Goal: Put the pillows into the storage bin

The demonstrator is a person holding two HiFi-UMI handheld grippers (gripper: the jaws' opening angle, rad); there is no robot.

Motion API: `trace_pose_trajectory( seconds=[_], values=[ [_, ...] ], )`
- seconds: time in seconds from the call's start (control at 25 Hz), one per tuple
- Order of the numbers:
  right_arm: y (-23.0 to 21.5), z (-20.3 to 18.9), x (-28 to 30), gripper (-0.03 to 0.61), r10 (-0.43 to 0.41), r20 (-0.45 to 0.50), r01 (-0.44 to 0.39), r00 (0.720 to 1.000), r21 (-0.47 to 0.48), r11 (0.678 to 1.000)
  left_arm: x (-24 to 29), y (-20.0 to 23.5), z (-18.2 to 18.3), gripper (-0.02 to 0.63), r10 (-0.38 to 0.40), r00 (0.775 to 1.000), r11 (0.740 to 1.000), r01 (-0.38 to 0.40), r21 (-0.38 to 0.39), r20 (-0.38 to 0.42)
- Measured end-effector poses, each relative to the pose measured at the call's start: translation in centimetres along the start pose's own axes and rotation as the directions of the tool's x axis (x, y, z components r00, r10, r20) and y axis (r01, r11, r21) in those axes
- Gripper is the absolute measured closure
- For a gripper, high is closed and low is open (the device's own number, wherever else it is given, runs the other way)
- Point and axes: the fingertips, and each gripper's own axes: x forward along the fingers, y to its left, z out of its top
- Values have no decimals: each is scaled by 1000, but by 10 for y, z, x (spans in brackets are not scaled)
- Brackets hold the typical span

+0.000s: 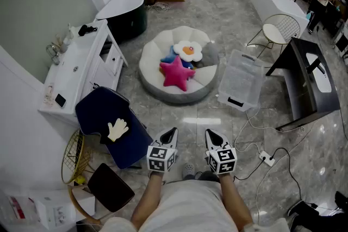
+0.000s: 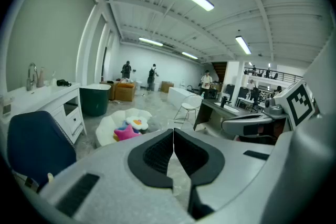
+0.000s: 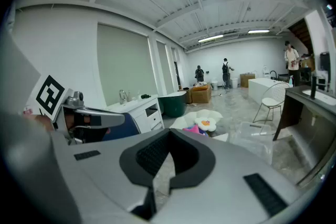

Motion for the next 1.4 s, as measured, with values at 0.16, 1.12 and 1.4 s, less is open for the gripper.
trace_pose_trajectory(
  seconds=[0.16,1.12,1.4],
  values=[
    [-3,5,-3,581,-54,24,54,998,29,998,-6,5,6,603,1,1000,1000,-1,-10,8],
    [-94,13,101,580,-62,-63,72,996,162,984,110,50,35,603,3,999,996,-8,-92,-46],
    [-147,45,147,580,-90,-58,99,994,185,978,174,68,72,603,1,996,998,-7,-68,-88]
  ],
)
